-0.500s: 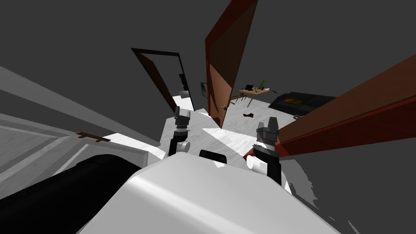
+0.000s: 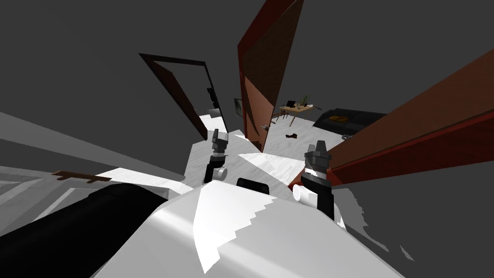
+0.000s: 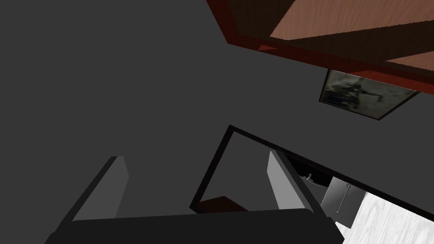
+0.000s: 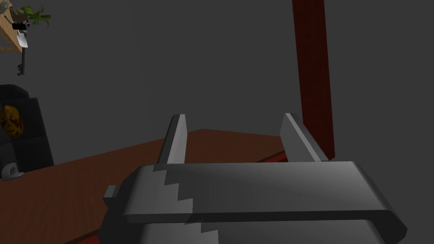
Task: Push the door open
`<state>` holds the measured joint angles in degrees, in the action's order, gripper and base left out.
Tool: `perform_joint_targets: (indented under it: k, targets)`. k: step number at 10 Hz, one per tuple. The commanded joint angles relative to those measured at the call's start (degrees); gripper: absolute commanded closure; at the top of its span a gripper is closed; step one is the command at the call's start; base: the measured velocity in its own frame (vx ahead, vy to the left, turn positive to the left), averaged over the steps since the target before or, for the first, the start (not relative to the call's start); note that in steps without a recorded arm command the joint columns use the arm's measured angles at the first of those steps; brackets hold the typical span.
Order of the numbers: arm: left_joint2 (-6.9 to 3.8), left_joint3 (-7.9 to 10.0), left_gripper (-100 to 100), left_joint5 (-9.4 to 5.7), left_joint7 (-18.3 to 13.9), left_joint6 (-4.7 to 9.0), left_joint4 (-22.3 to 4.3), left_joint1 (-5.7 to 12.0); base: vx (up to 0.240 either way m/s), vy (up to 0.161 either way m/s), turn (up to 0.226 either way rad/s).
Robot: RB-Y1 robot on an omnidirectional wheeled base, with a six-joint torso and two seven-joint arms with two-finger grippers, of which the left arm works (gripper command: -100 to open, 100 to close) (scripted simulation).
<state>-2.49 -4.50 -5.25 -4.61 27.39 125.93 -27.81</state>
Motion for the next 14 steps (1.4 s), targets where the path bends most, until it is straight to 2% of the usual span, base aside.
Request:
perform_joint_targets:
  k: [1,8,14]
  targets:
    - [-0.33,0.01,-100,-0.10,0.02,0.30,-1.93,0.83,0.085,0.041,-0.118]
    - [-1.40,-0.23,-100,-0.37,0.15,1.98,-10.14,4.04,0.079,0.033,-0.106]
    - [-2.28,-0.48,-100,-0.66,0.30,3.80,-18.99,7.50,0.092,0.047,-0.141]
